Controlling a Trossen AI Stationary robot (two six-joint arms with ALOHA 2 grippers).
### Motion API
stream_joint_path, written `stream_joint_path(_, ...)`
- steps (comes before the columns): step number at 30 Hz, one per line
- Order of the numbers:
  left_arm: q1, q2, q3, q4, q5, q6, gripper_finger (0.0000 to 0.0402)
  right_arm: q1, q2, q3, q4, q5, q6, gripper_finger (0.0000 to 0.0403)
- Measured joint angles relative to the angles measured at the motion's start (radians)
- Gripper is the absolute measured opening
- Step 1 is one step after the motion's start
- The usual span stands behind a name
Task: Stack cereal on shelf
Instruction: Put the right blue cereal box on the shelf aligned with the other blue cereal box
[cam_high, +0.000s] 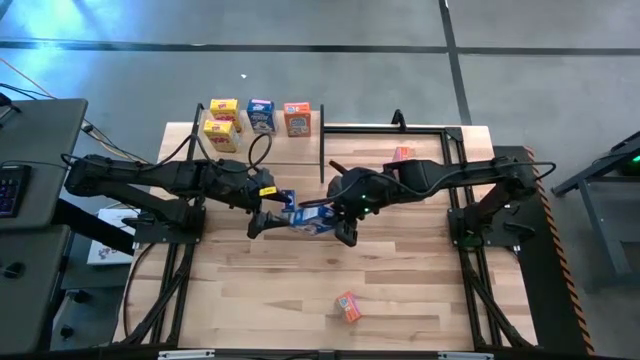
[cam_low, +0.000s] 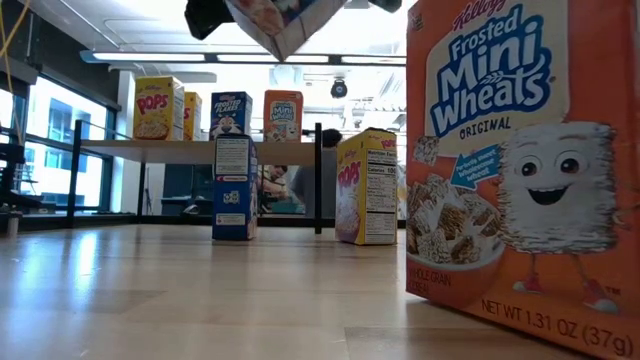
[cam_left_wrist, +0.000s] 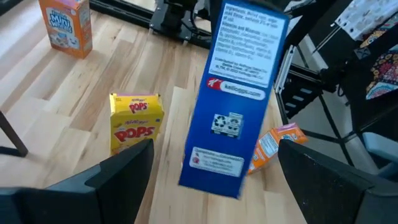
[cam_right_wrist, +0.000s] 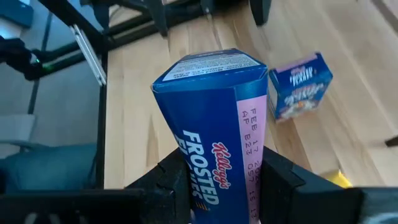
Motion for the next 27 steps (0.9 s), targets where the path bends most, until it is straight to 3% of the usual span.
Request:
stream_joint_path(16,0.000,0.018,0.001,0.026,-0.003,0.035,0.0335,0.000,0.000,0.000,0.153,0.062,-0.041,0.0122)
stream_joint_path(27,0.000,0.027,0.001,0.031,-0.003,0.035,0.0335,-0.007,0.000,0.000,0.137,0.066,-0.041,0.0122)
